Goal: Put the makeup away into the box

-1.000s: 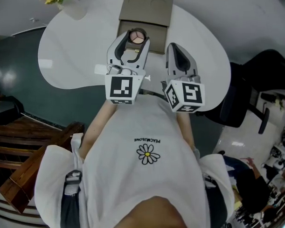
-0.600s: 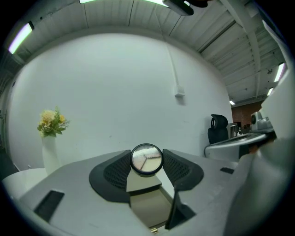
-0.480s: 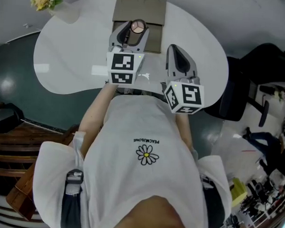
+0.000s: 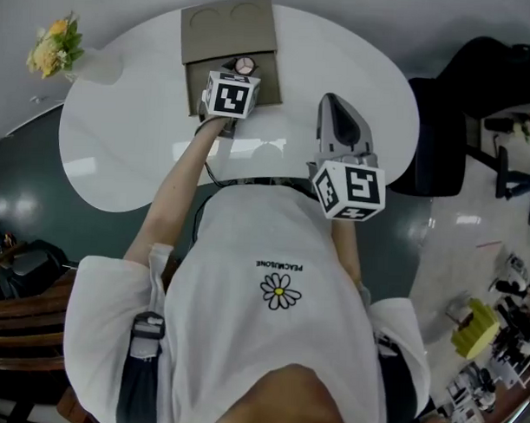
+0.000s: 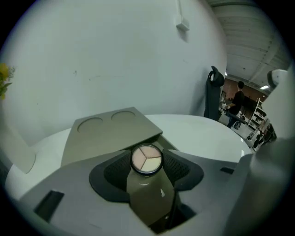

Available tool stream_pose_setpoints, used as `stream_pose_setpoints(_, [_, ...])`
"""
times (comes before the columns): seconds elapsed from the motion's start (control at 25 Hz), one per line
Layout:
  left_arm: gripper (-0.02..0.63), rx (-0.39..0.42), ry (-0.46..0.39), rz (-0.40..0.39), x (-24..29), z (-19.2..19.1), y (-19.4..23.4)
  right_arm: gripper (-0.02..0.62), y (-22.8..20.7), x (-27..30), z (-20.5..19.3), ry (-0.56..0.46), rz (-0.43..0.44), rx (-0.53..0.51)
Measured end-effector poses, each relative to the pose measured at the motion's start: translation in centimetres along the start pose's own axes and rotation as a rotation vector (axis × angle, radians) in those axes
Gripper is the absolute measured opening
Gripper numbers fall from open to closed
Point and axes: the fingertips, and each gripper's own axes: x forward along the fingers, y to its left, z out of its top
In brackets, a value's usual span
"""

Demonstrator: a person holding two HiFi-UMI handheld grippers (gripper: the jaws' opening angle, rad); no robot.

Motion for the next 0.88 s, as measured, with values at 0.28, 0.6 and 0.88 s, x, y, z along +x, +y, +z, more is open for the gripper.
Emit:
stream_pose_setpoints(0.28, [0.230, 0.017, 0.176, -0.038, 3.4, -3.6, -1.2, 0.031, -1.9, -1.2, -0.6, 0.017, -0.075, 0.025])
stream_pose_setpoints(0.6, [0.233, 0.045, 0.179, -0.055, 4.1, -3.4, -1.5, 0.031, -1.2, -1.7, -1.2, 0.041, -0.073, 0.017])
stream_pose_setpoints(0.88, [0.268, 0.039, 0.182, -0.050, 4.1, -4.1, -1.9, 0.031, -0.4, -1.7, -1.6, 0.058, -0.055, -0.002])
